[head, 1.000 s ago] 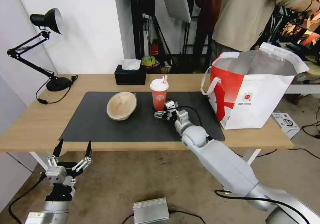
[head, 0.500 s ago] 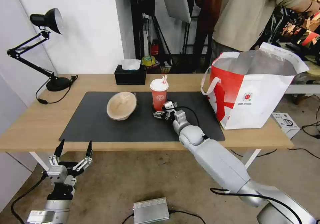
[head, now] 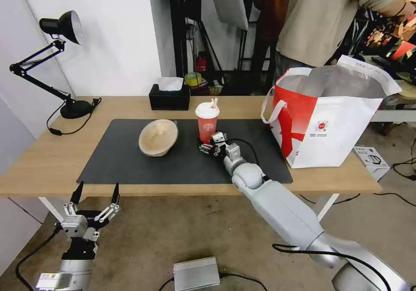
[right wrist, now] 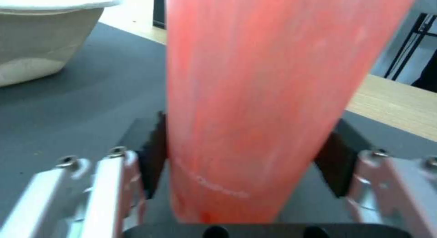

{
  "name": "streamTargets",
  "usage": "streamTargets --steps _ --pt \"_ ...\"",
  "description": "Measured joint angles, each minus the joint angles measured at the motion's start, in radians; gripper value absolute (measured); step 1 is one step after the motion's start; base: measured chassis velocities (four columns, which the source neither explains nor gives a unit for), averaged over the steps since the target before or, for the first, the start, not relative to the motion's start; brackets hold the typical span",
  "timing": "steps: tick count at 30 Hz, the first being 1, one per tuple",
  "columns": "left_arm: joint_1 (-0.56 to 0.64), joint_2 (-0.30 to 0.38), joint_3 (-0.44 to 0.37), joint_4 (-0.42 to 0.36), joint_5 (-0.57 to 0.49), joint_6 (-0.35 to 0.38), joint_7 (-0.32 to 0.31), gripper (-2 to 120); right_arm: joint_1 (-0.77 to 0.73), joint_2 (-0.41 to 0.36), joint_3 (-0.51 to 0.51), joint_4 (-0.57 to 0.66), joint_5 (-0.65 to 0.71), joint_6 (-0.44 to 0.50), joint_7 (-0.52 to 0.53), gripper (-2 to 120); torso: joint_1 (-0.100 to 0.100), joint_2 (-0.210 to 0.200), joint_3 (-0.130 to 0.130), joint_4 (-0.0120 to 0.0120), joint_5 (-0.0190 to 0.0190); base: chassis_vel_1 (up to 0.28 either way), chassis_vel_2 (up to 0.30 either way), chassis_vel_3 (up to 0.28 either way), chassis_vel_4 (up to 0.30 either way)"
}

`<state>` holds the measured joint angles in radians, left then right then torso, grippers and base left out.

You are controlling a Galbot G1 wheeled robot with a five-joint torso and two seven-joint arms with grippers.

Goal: Pick up the trash from the table and place it into the takeout bag.

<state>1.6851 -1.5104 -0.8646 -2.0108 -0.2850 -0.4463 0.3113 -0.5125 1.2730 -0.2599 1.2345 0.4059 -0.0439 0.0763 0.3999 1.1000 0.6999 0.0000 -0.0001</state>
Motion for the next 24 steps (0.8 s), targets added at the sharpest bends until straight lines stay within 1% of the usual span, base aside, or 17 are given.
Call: streamTargets --steps 1,2,3,6,7,10,12,13,16,17,21,24 --pt "-0.001 0.0 0.0 0.0 0.0 0.0 0.0 100 -0.002 0.0 0.0 0.003 0.0 0.001 0.0 60 0.0 0.0 0.0 -0.0001 -0.0001 0.0 0.0 0.0 0.0" --pt "-0.001 0.0 0.0 0.0 0.0 0.0 0.0 100 -0.002 0.0 0.0 0.003 0.0 0.001 0.0 60 0.0 0.0 0.0 -0.0001 -0.0001 0.0 0.0 0.0 0.0" --pt "-0.002 0.0 0.0 0.0 0.001 0.0 0.0 100 -0.002 0.0 0.0 0.003 0.0 0.001 0.0 57 0.0 0.0 0.0 -0.0001 0.0 0.0 0.0 0.0 0.0" --pt "-0.002 -0.001 0.001 -0.001 0.001 0.0 0.0 100 -0.003 0.001 -0.001 0.005 0.001 0.001 0.0 44 0.0 0.0 0.0 -0.0002 0.0 0.0 0.0 0.0 0.0" --pt "-0.002 -0.001 0.001 -0.001 0.001 0.0 0.0 100 -0.003 0.001 -0.001 0.005 0.001 0.001 0.0 44 0.0 0.0 0.0 -0.0002 0.0 0.0 0.0 0.0 0.0" --pt "-0.003 -0.002 0.001 -0.001 0.001 0.0 0.0 100 -0.002 0.003 -0.005 0.006 0.002 0.002 0.0 36 0.0 0.0 0.0 -0.0002 0.0002 0.0 0.0 0.0 0.0" --pt "-0.003 -0.002 0.001 -0.001 0.001 0.0 0.0 100 -0.001 0.003 -0.005 0.006 0.002 0.003 0.0 34 0.0 0.0 0.0 -0.0002 0.0002 0.0 0.0 0.0 0.0" --pt "-0.002 -0.002 0.001 -0.002 0.001 0.001 0.0 100 -0.001 0.003 -0.005 0.008 0.003 0.003 0.0 30 0.0 0.0 0.0 -0.0002 0.0003 0.0 0.0 0.0 0.0" --pt "-0.002 -0.002 0.001 -0.003 0.001 0.001 0.0 100 0.001 0.001 -0.007 0.014 0.004 0.003 0.0 24 0.0 0.0 0.0 0.0 0.0002 0.0 0.0 0.0 0.0" --pt "-0.002 -0.002 0.001 -0.003 0.001 0.001 0.0 100 0.001 0.001 -0.007 0.014 0.004 0.003 0.0 24 0.0 0.0 0.0 0.0 0.0002 0.0 0.0 0.0 0.0" --pt "0.0 -0.003 0.0 -0.006 0.002 0.001 0.0 100 0.002 -0.007 -0.009 0.036 0.005 0.002 0.002 12 0.0 0.0 0.0 0.0 0.0002 0.0 0.0 0.0 0.0" --pt "0.002 -0.003 0.0 -0.008 0.002 0.001 0.0 100 0.006 -0.018 -0.016 0.062 0.012 0.0 0.009 8 0.0 0.0 0.0 0.0 0.0002 0.0 0.0 0.0 0.0"
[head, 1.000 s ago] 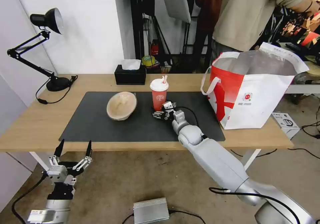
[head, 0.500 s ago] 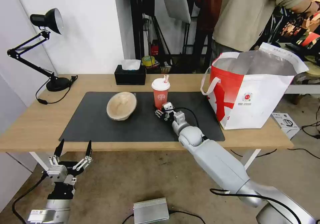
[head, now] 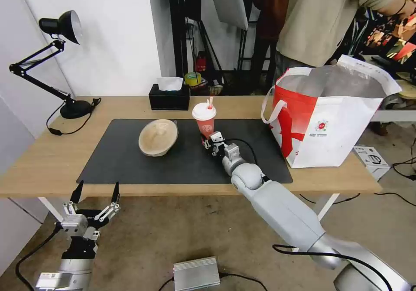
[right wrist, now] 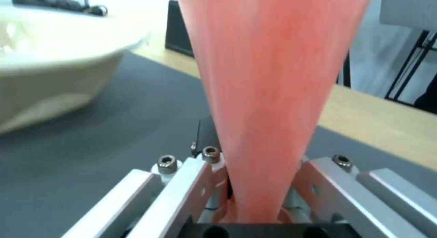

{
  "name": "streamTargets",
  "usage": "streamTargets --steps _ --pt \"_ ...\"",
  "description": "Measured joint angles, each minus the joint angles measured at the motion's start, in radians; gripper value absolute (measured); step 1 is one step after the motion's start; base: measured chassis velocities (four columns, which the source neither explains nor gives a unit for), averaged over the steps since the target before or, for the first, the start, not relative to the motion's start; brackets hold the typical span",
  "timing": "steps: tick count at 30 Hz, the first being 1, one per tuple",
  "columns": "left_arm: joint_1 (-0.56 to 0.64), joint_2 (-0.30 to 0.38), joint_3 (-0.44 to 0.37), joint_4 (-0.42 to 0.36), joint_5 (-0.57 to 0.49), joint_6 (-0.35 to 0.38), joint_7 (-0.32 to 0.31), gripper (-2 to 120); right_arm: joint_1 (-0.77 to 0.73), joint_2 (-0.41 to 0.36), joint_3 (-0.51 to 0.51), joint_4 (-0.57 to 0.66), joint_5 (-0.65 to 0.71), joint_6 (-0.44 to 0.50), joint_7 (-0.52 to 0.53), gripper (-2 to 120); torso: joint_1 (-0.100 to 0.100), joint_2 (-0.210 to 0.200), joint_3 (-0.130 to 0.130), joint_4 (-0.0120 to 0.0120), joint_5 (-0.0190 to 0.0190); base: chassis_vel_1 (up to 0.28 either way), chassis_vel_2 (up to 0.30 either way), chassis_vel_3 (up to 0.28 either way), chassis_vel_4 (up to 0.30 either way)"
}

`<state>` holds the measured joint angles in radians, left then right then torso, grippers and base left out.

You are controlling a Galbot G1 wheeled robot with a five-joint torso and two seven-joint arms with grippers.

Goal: Pick up the trash from the table and place it into the takeout bag.

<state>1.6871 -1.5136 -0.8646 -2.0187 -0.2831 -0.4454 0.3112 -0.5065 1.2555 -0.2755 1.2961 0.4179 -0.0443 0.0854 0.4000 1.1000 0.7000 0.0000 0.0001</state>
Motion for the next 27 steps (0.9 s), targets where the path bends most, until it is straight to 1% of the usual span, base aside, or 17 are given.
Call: streamTargets --steps 11,13,14,16,17,21,22,23,25,26,27 --pt "0.007 -0.001 -0.001 -0.021 0.0 0.0 0.0 100 0.066 -0.071 -0.053 0.12 0.077 -0.032 0.034 8 0.0 0.0 0.0 0.0 -0.0001 0.0 0.0 0.0 0.0" --pt "0.008 -0.001 -0.003 -0.027 -0.002 0.0 0.0 100 0.089 -0.105 -0.073 0.173 0.106 -0.049 0.044 8 0.0 0.0 0.0 0.0001 0.0 0.0 0.0 0.0 0.0" --pt "0.008 -0.001 -0.003 -0.027 -0.002 0.0 0.0 100 0.089 -0.105 -0.073 0.173 0.106 -0.049 0.044 8 0.0 0.0 0.0 0.0001 0.0 0.0 0.0 0.0 0.0" --pt "0.009 -0.001 -0.005 -0.028 -0.003 0.0 0.0 100 0.111 -0.142 -0.087 0.215 0.132 -0.062 0.052 8 0.0 0.0 0.0 0.0001 -0.0001 0.0 0.0 0.0 0.0" --pt "0.009 -0.001 -0.005 -0.028 -0.003 0.0 0.0 100 0.111 -0.142 -0.087 0.215 0.132 -0.062 0.052 8 0.0 0.0 0.0 0.0001 -0.0001 0.0 0.0 0.0 0.0" --pt "0.013 -0.004 -0.004 -0.031 -0.003 0.0 0.0 100 0.157 -0.229 -0.103 0.3 0.178 -0.083 0.059 8 0.0 0.0 0.0 0.0 0.0002 0.0 0.0 0.0 0.0" --pt "0.013 -0.004 -0.004 -0.031 -0.003 0.0 0.0 100 0.157 -0.229 -0.103 0.3 0.178 -0.083 0.059 8 0.0 0.0 0.0 0.0 0.0002 0.0 0.0 0.0 0.0" --pt "0.013 -0.005 -0.003 -0.032 -0.003 0.0 0.0 100 0.168 -0.251 -0.104 0.32 0.189 -0.088 0.06 8 0.0 0.0 0.0 -0.0001 0.0 0.0 0.0 0.0 0.0" --pt "0.014 -0.009 0.002 -0.032 -0.002 -0.001 0.002 100 0.201 -0.323 -0.107 0.386 0.222 -0.102 0.059 8 0.0 0.0 0.0 0.0 0.0 0.0 0.0 0.0 0.0" --pt "0.014 -0.009 0.002 -0.032 -0.002 -0.001 0.002 100 0.201 -0.323 -0.107 0.386 0.222 -0.102 0.059 8 0.0 0.0 0.0 0.0 0.0 0.0 0.0 0.0 0.0" --pt "0.014 -0.01 0.005 -0.032 -0.002 -0.001 0.002 100 0.212 -0.349 -0.107 0.409 0.232 -0.106 0.056 8 0.0 0.0 0.0 -0.0002 -0.0001 0.0 0.0 0.0 0.0"
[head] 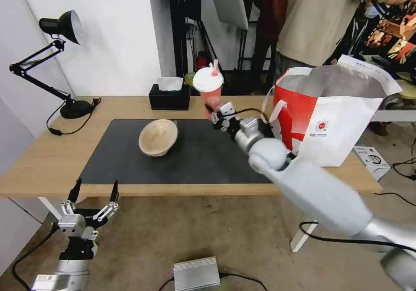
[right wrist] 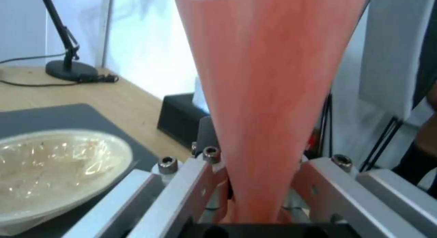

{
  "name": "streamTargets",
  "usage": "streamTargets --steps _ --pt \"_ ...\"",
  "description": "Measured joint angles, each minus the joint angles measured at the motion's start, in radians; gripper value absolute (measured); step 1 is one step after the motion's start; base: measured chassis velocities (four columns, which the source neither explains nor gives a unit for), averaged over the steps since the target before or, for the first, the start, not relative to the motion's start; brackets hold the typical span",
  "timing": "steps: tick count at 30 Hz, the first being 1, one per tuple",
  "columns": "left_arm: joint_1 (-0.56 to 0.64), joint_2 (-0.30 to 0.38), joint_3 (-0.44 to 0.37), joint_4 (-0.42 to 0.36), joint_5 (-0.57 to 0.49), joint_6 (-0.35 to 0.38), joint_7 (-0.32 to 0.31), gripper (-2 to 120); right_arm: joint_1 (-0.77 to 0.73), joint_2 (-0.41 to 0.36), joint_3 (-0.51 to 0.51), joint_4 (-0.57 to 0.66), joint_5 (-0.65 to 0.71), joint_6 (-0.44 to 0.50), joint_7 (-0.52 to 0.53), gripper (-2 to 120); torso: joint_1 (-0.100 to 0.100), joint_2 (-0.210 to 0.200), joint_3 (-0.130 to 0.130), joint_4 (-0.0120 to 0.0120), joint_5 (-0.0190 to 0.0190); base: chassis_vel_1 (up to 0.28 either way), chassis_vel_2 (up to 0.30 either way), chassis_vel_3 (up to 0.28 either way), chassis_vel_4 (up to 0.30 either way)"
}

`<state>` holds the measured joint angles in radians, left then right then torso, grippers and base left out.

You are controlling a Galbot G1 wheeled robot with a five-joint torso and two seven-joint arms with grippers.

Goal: Pick up the trash from the table and place it into the takeout bag.

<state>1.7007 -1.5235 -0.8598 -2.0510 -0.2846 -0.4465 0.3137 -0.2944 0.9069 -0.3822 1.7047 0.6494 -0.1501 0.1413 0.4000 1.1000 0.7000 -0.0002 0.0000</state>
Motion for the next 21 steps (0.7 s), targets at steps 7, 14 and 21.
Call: streamTargets --steps 7,14,21 --pt "0.0 -0.003 0.009 -0.014 0.008 0.0 0.001 100 0.044 -0.132 0.054 0.104 0.035 -0.016 -0.039 8 0.0 0.0 0.0 0.0 0.0002 0.0 0.0 0.0 0.0" --pt "0.005 0.001 0.009 -0.026 0.01 0.0 0.002 100 0.069 -0.213 0.112 0.144 0.037 -0.021 -0.074 8 0.0 0.0 0.0 0.0002 0.0002 0.0 0.0 0.0 0.0" --pt "0.01 0.002 0.013 -0.032 0.011 -0.001 0.007 100 0.114 -0.36 0.174 0.15 0.011 -0.023 -0.157 7 0.0 0.0 0.0 0.0 0.0002 0.0 0.0 0.0 0.0"
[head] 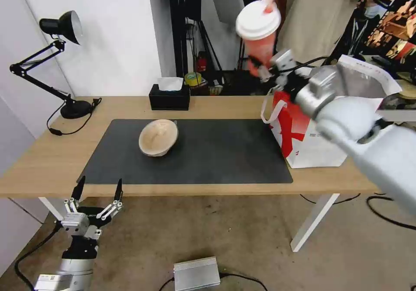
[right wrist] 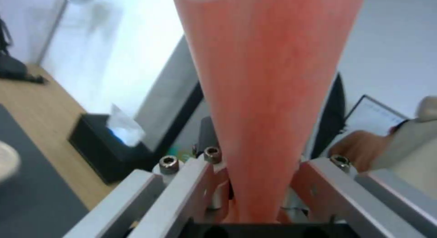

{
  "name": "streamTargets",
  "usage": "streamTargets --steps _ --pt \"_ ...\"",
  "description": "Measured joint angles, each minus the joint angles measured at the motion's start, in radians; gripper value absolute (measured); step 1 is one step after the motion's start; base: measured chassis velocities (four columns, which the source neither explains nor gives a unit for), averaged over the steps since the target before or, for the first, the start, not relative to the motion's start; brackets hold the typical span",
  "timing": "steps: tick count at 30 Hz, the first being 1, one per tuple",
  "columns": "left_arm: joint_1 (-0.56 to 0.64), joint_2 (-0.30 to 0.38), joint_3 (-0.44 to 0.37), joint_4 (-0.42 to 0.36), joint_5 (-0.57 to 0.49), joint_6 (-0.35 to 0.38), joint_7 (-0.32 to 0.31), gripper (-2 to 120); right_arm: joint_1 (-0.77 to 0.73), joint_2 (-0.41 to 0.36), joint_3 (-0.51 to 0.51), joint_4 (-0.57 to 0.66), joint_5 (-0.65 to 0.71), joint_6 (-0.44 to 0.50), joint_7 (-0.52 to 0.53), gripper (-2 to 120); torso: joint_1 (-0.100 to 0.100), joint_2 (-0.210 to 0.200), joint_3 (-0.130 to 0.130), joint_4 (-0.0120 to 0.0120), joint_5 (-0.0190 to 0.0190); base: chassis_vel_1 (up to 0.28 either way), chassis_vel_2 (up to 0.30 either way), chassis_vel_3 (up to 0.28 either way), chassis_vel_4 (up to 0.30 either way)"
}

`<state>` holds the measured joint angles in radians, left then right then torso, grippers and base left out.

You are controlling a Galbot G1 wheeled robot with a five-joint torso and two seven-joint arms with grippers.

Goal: Pick up the trash from the table and place it into the takeout bag.

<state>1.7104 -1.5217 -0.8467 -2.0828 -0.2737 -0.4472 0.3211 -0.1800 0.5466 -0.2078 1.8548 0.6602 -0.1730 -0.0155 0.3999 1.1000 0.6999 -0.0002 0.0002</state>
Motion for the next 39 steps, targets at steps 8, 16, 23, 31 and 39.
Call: streamTargets --steps 8,16,23,31,39 --pt "0.003 0.005 0.0 -0.002 -0.004 -0.003 0.007 100 0.061 -0.096 0.012 -0.032 -0.034 -0.008 -0.1 7 0.0 0.0 0.0 0.0001 0.0 0.0 0.0 0.0 0.0" --pt "-0.001 0.014 -0.002 -0.002 -0.018 -0.003 0.024 100 0.15 -0.167 0.008 -0.137 -0.141 -0.032 -0.303 7 0.0 0.0 0.0 0.0 0.0 0.0 0.0 0.0 0.0" --pt "-0.004 0.013 0.003 0.0 -0.018 -0.003 0.028 100 0.237 -0.174 -0.026 -0.236 -0.215 -0.043 -0.468 7 0.0 0.0 0.0 0.0001 0.0 0.0 0.0 0.0 0.0" --pt "-0.007 0.007 0.004 0.0 -0.019 -0.003 0.032 100 0.412 -0.115 -0.13 -0.413 -0.381 -0.035 -0.641 7 0.0 0.0 0.0 0.0002 -0.0003 0.0 0.0 0.0 0.0" --pt "-0.004 -0.004 -0.001 0.003 -0.021 -0.003 0.035 100 0.529 -0.037 -0.251 -0.566 -0.464 -0.011 -0.709 7 0.0 0.0 0.0 0.0004 -0.0002 0.0 0.0 0.0 0.0"
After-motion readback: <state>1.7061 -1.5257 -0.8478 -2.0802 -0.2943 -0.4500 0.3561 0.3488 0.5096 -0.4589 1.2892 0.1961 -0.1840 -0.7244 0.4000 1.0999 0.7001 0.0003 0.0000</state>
